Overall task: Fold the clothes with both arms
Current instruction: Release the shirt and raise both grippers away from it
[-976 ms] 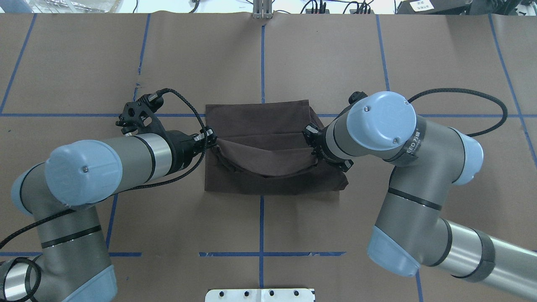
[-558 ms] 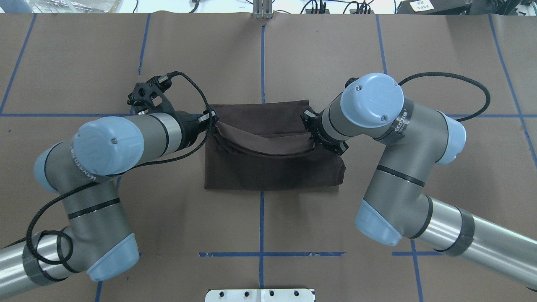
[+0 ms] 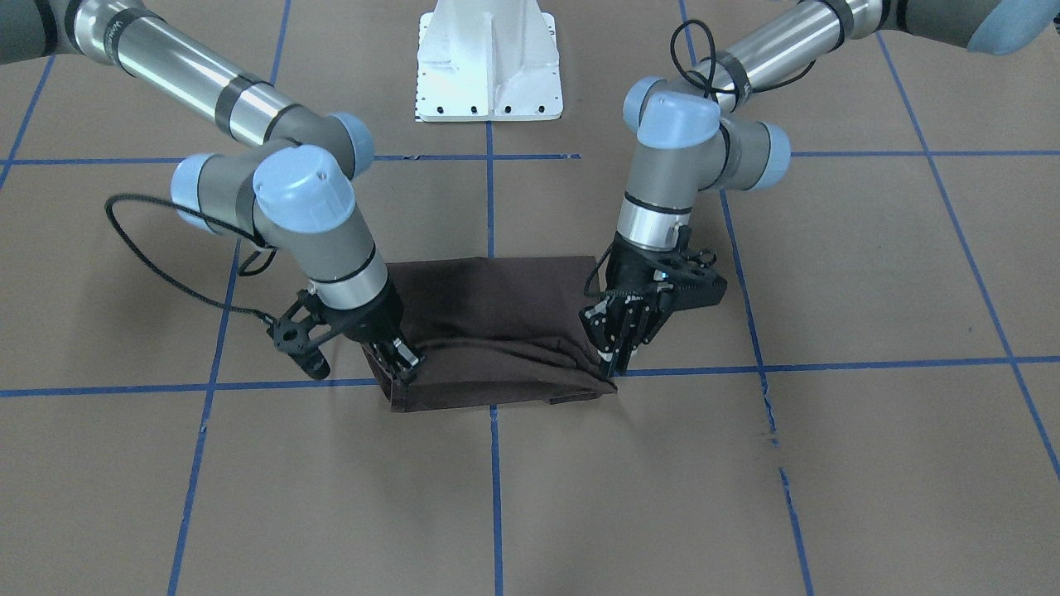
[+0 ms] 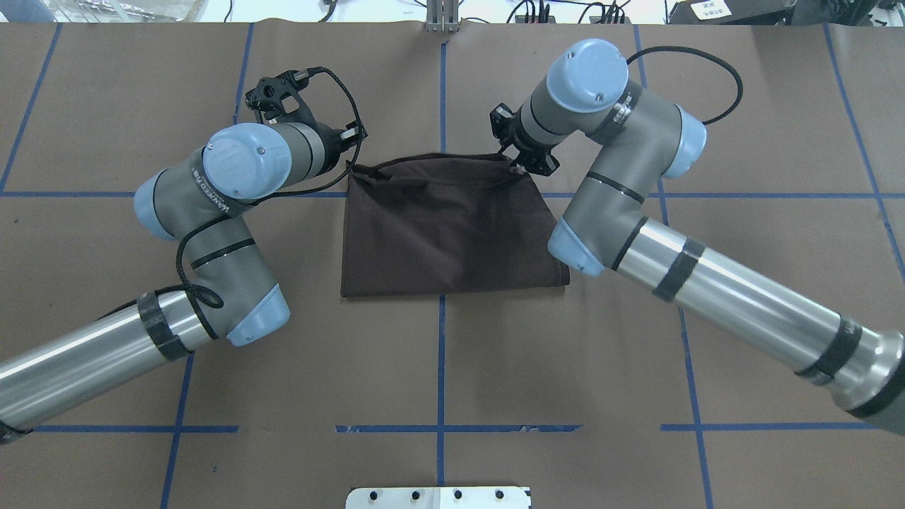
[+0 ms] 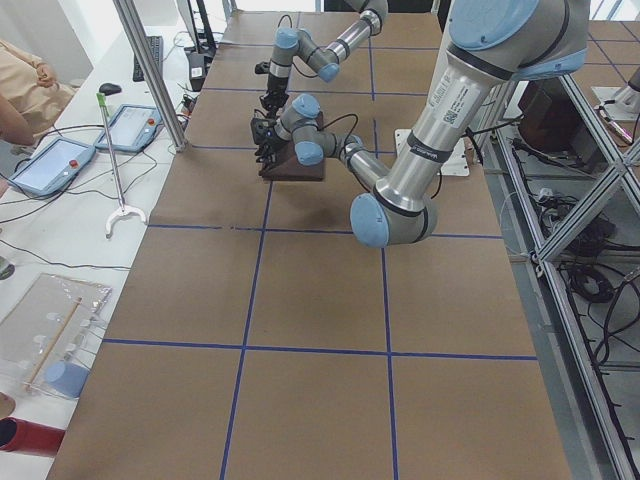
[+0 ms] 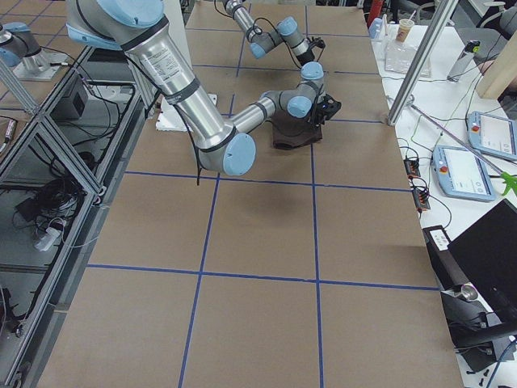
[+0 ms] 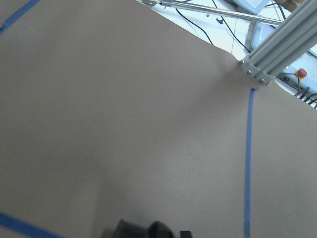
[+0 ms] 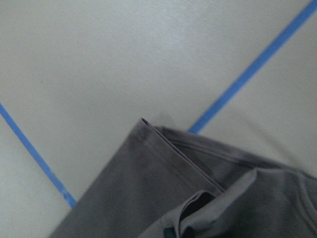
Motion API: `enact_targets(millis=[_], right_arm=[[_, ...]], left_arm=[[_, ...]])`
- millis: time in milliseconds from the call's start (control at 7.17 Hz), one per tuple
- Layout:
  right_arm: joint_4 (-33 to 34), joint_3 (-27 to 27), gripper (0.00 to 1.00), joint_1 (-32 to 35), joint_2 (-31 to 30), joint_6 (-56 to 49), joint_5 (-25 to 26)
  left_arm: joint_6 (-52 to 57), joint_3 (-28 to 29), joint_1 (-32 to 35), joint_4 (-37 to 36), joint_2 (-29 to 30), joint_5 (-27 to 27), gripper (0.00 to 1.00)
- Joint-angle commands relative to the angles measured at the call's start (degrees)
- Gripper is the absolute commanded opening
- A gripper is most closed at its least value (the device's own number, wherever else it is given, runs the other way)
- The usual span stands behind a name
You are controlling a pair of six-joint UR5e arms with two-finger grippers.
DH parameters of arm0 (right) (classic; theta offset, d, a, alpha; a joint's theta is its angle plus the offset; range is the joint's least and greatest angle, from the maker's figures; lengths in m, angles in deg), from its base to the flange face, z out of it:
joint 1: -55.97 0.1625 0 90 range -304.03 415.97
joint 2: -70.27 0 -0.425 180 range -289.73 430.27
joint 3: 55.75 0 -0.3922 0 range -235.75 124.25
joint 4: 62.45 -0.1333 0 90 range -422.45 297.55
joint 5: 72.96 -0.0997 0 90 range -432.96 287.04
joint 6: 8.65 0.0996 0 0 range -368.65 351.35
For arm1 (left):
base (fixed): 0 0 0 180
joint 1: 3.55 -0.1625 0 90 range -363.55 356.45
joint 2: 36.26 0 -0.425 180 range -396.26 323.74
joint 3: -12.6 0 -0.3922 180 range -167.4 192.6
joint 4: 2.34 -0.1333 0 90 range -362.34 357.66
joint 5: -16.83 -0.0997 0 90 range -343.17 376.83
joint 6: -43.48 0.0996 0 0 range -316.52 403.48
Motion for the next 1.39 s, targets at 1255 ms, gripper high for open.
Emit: enact_targets(millis=[1255], right_arm=[[16.5,-14.8,1.0,37.1,-31.6,-85.5,-19.7]], left_arm=[[74.1,-15.4,42.8,-9.0,-28.2,43.2,1.0]])
